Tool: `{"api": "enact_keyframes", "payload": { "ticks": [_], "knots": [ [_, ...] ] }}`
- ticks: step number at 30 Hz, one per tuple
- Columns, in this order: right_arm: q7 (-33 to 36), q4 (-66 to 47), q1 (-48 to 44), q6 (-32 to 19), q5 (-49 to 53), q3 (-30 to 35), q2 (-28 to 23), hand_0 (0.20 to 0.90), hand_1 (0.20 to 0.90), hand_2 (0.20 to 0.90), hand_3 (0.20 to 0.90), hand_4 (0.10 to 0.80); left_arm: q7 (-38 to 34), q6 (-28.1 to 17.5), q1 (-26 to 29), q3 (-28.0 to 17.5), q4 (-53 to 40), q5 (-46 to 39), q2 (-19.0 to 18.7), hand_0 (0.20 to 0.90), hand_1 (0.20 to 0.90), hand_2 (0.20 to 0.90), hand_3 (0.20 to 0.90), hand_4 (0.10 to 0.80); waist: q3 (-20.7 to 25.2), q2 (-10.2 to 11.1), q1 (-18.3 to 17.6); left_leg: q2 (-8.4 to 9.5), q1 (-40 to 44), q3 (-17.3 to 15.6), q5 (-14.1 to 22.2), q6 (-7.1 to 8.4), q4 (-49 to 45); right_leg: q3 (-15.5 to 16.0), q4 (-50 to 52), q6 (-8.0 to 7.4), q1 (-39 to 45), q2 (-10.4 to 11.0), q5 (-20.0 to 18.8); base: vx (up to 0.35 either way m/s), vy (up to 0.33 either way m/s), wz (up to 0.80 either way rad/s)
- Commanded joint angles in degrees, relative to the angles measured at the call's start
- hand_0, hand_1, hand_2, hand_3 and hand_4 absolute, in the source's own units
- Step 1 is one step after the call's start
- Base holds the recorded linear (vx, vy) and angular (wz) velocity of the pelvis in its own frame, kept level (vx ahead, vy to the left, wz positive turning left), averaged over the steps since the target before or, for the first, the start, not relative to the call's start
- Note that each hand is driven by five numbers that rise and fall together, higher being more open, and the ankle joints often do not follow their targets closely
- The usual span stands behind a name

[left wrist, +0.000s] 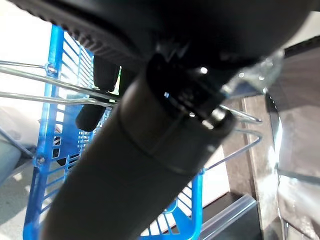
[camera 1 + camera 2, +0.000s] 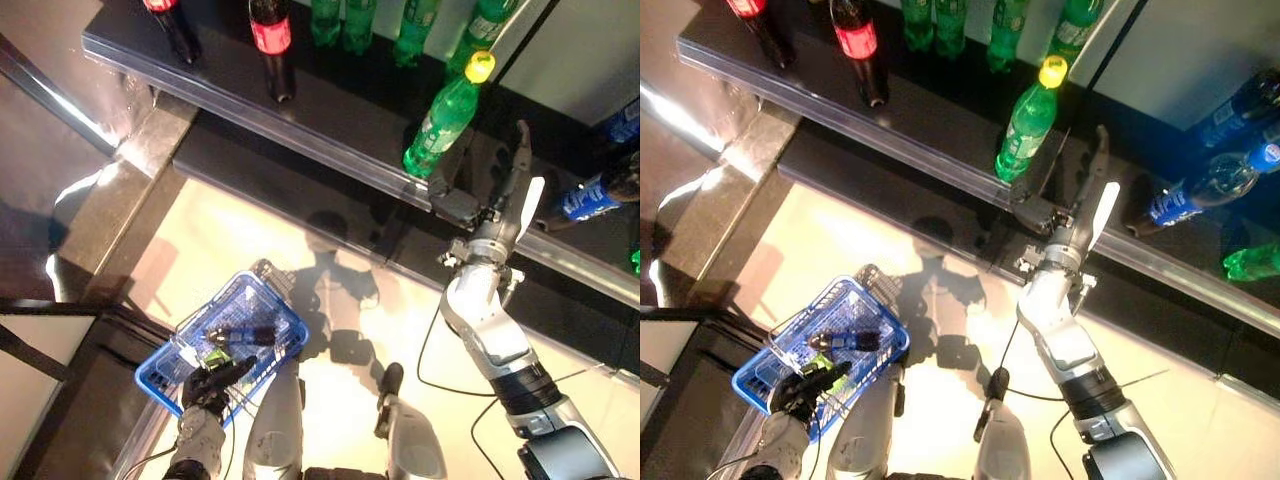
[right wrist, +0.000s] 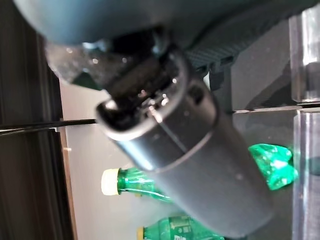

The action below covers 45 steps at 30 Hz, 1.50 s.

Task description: Pick up the drink and place into the basket.

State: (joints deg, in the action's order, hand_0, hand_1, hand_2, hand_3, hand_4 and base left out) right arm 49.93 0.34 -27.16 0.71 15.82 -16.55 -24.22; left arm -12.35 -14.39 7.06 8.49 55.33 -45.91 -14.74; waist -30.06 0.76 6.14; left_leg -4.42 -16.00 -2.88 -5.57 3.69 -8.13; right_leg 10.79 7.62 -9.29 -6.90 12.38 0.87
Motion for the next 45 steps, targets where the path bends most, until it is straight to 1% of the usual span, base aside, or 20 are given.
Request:
{"api": "enact_keyframes", "payload": {
  "ticks": [1,5,10,13,19,23,27,34,45],
  "knots": [
    [3.6,-5.7,-6.5,-5.4,-2.3,4.8,-1.1,0.900,0.900,0.900,0.900,0.800,0.7,-4.7,-2.9,5.6,-6.8,1.1,2.7,0.300,0.300,0.300,0.200,0.100,0.3,0.0,-0.3,-2.19,-1.2,3.1,7.1,1.57,-10.9,-1.8,4.3,1.04,-5.8,3.2,-3.6,0.000,0.000,0.00],
    [3.9,-5.3,-8.0,-6.6,-1.2,6.1,-1.0,0.900,0.900,0.900,0.900,0.800,-0.3,-4.8,-2.7,6.3,-8.6,0.9,2.6,0.300,0.300,0.300,0.200,0.100,0.3,-0.3,-0.4,-1.70,-4.7,3.4,7.4,1.14,-12.2,-2.1,5.4,1.32,-9.2,3.0,-3.6,0.000,0.000,0.00],
    [2.9,-4.3,-11.9,-6.4,1.4,6.6,-1.7,0.900,0.900,0.900,0.900,0.800,-0.6,-4.9,-2.2,6.4,-9.6,-0.1,2.4,0.300,0.300,0.300,0.200,0.100,0.3,-0.7,-0.5,-1.14,-9.3,3.4,7.1,0.60,-13.2,-2.8,6.4,1.75,-13.9,2.4,-3.8,-0.030,0.030,-0.02],
    [3.0,-3.5,-13.8,-6.8,0.8,7.1,-1.8,0.900,0.900,0.900,0.900,0.800,-1.1,-5.1,-2.2,6.8,-10.7,-0.1,2.7,0.300,0.300,0.300,0.200,0.100,0.3,-0.9,-0.3,-0.78,-11.5,3.5,6.8,0.28,-13.3,-3.1,6.7,1.92,-16.0,2.1,-3.9,-0.027,0.021,-0.04],
    [3.9,-2.8,-16.2,-6.5,0.5,7.8,-2.3,0.900,0.900,0.900,0.900,0.800,-1.4,-5.5,-2.1,7.2,-11.6,0.0,2.8,0.300,0.300,0.300,0.200,0.100,0.3,-1.2,0.0,-0.36,-13.1,3.4,6.4,-0.07,-13.0,-3.1,7.1,2.13,-18.0,1.7,-4.0,0.000,0.000,0.00],
    [3.4,-1.3,-19.8,-6.7,3.6,8.4,-3.9,0.900,0.900,0.900,0.900,0.800,-1.8,-5.2,-1.4,7.4,-12.6,-0.2,1.9,0.300,0.300,0.300,0.200,0.100,0.3,-1.0,0.5,-0.12,-14.4,3.3,6.3,-0.27,-13.1,-2.8,7.1,2.07,-19.0,1.6,-4.2,0.000,0.000,0.00],
    [3.7,0.6,-23.7,-5.3,5.2,7.6,-5.0,0.900,0.900,0.900,0.900,0.800,-1.8,-4.9,-0.7,7.8,-13.6,-0.6,1.0,0.300,0.300,0.300,0.200,0.100,0.3,-1.0,1.0,0.08,-15.8,3.4,5.9,-0.36,-13.2,-2.5,7.3,2.05,-20.3,1.4,-4.5,0.000,0.000,0.00],
    [3.3,3.6,-27.8,-4.1,7.2,7.5,-6.4,0.900,0.900,0.900,0.900,0.800,-1.8,-4.7,-0.8,8.8,-15.1,-1.0,0.5,0.300,0.300,0.300,0.200,0.100,0.3,-1.3,1.7,0.53,-17.6,3.6,5.8,-0.65,-13.4,-2.1,7.9,2.17,-22.2,1.5,-4.5,0.005,0.001,0.00],
    [2.0,5.9,-32.5,-4.0,9.2,6.1,-8.1,0.900,0.900,0.900,0.900,0.800,-2.0,-4.8,-1.3,9.8,-16.5,-2.3,-0.5,0.300,0.300,0.300,0.200,0.100,0.3,-1.7,2.6,1.49,-20.8,4.0,5.9,-1.20,-14.0,-1.8,9.1,2.22,-25.5,1.7,-4.3,0.003,0.002,0.00]
  ]
}}
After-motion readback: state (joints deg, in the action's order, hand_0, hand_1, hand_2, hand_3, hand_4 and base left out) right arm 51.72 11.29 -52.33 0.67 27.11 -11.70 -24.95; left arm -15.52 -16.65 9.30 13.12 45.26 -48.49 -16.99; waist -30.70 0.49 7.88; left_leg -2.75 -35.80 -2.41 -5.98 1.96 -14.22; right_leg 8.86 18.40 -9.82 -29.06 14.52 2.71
